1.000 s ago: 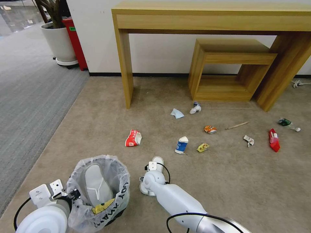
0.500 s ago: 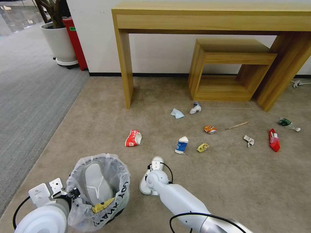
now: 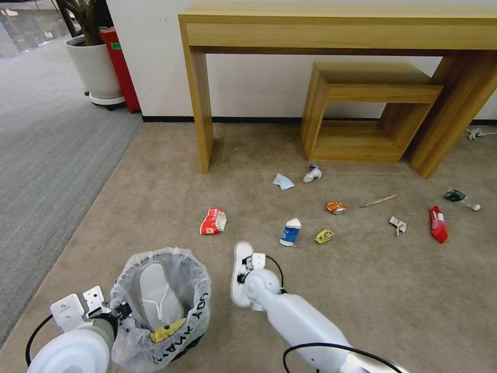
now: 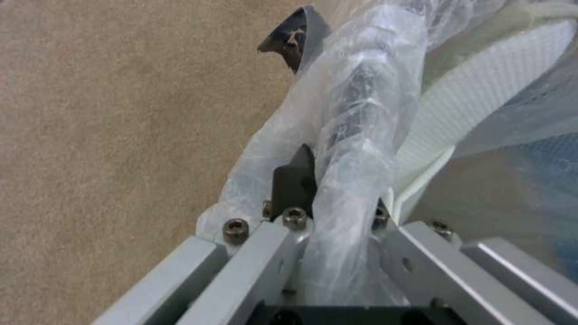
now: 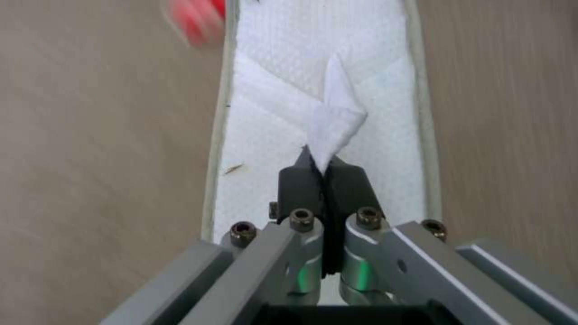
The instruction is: Pick up the trash bin and place the garbage on the floor into it.
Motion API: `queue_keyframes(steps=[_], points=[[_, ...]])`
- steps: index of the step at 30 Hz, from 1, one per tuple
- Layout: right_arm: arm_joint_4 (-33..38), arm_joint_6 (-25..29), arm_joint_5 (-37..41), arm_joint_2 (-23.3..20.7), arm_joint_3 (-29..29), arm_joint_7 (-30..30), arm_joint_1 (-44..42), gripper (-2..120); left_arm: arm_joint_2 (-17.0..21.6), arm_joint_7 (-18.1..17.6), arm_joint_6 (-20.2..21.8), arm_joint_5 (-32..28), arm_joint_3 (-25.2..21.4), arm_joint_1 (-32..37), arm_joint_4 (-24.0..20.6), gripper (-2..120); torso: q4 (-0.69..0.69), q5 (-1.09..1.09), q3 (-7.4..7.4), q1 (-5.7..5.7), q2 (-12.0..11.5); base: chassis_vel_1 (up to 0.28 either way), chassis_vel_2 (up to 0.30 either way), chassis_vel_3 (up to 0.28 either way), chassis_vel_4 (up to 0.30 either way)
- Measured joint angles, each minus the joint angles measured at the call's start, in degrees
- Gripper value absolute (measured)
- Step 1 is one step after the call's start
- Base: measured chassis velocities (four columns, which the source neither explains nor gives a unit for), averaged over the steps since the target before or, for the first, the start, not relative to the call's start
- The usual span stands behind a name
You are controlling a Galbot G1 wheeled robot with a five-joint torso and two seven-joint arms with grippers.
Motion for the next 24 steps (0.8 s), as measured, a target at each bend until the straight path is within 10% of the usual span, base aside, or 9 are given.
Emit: queue_keyframes(steps=[11, 24], points=[[16.1, 22.0, 1.6, -6.9, 4.5, -39.4, 0.2, 0, 0.3, 0.0, -0.1, -1.0, 1.3, -1.3, 0.8, 1, 0.01, 0.0, 0.0, 0.0, 0.0, 0.0, 0.0, 0.0, 0.0], [27.7, 18.3, 8.8, -12.3, -5.3, -42.3, -1.6, 0, -0.2, 0.3, -0.5, -1.2, 1.3, -1.8, 1.4, 1, 0.0, -0.01, 0.0, 0.0, 0.0, 0.0, 0.0, 0.0, 0.0]])
